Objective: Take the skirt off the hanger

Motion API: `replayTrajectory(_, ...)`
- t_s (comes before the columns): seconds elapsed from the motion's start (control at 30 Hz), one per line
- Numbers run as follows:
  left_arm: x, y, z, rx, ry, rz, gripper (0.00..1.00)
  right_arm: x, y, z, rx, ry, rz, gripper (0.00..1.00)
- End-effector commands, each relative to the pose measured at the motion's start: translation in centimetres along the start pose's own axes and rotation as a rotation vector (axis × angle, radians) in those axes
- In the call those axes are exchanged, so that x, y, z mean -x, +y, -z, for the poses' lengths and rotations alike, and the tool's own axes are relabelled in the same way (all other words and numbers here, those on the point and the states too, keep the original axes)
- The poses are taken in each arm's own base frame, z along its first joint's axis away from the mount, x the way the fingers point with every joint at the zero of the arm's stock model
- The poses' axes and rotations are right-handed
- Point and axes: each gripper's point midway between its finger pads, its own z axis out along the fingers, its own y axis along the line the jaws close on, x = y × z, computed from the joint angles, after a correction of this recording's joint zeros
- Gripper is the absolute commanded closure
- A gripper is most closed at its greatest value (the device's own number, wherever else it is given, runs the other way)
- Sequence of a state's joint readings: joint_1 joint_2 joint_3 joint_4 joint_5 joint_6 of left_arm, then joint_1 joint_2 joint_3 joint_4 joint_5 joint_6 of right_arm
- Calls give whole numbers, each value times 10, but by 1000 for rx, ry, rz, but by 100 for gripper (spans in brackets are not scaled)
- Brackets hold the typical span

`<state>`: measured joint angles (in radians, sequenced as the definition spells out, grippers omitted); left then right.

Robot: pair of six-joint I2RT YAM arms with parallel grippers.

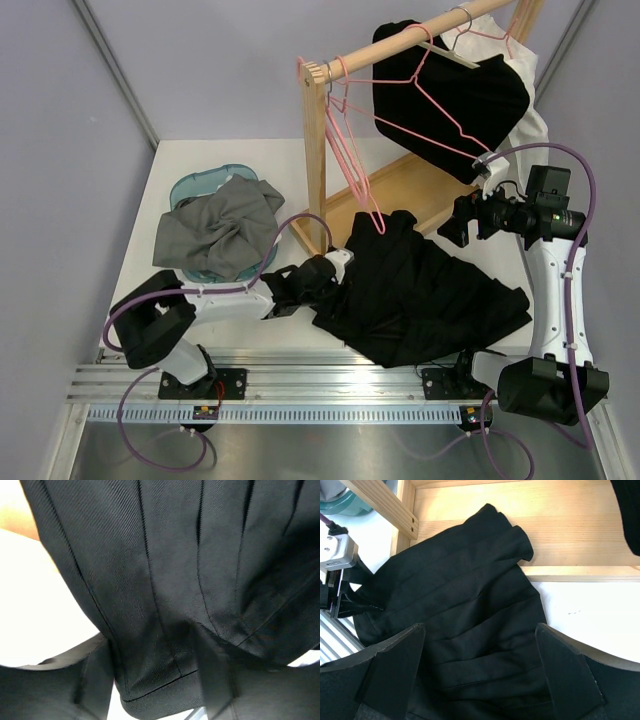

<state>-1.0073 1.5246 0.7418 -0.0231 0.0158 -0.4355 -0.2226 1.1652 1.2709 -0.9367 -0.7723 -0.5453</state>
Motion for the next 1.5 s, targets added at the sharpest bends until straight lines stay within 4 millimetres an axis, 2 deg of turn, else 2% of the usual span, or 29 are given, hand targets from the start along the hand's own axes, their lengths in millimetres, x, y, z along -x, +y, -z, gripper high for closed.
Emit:
replayTrajectory(0.0,10,-15,-5,-91,-36,17,46,9,5,4,9,-43,35,0)
replayTrajectory(0.1,10,-17,-5,-114,-35,26,62,9,5,3,13,-41,33,1)
replayTrajectory(0.13,10,-16,-4,-113,-36,30,71,10,5,4,12,-43,35,1)
replayTrajectory(0.23,13,-14,-1,-117,-50,32,85,10,4,4,14,-44,35,1)
replayTrajectory(0.47,22,-11,17,-144,-100,38,99,8,4,1,19,-40,27,1)
replayTrajectory(0.63,29,-6,39,-191,-140,65,100,8,3,0,21,-39,25,0)
replayTrajectory(0.8,46,1,82,-214,-231,31,100,5,3,-1,23,-36,22,0)
replayTrajectory(0.83,41,6,88,-198,-214,33,100,4,2,-2,25,-33,17,1)
replayTrajectory(0.87,50,5,104,-203,-260,20,100,5,2,-2,25,-35,19,1)
replayTrajectory(0.9,57,13,113,-177,-289,14,100,4,2,-3,26,-34,17,1)
replayTrajectory(0.93,53,21,121,-150,-276,22,100,4,2,-3,26,-36,18,1)
replayTrajectory(0.97,62,22,138,-141,-329,12,100,5,2,-3,26,-37,19,0)
replayTrajectory(1.0,68,36,147,-91,-357,19,100,4,2,-4,28,-37,15,0)
replayTrajectory(1.07,78,45,170,-39,-397,25,100,4,1,-5,30,-39,11,1)
replayTrajectory(1.17,108,64,214,55,-520,40,100,4,1,-7,34,-41,7,1)
replayTrajectory(1.23,120,70,230,88,-547,44,100,4,1,-7,38,-41,5,0)
replayTrajectory(1.27,139,67,249,93,-598,35,100,4,1,-7,38,-41,5,1)
replayTrajectory(1.3,147,73,258,116,-616,39,100,5,1,-7,38,-43,8,0)
replayTrajectory(1.33,154,78,259,129,-602,48,100,4,1,-7,38,-42,9,1)
replayTrajectory(1.37,174,74,280,136,-654,40,100,4,1,-7,37,-43,12,1)
replayTrajectory(1.4,182,81,289,165,-672,50,100,4,0,-7,35,-43,14,1)
replayTrajectory(1.43,189,88,291,183,-662,61,100,3,1,-7,35,-40,15,0)
replayTrajectory(1.47,206,90,314,209,-719,61,100,3,1,-6,32,-39,18,0)
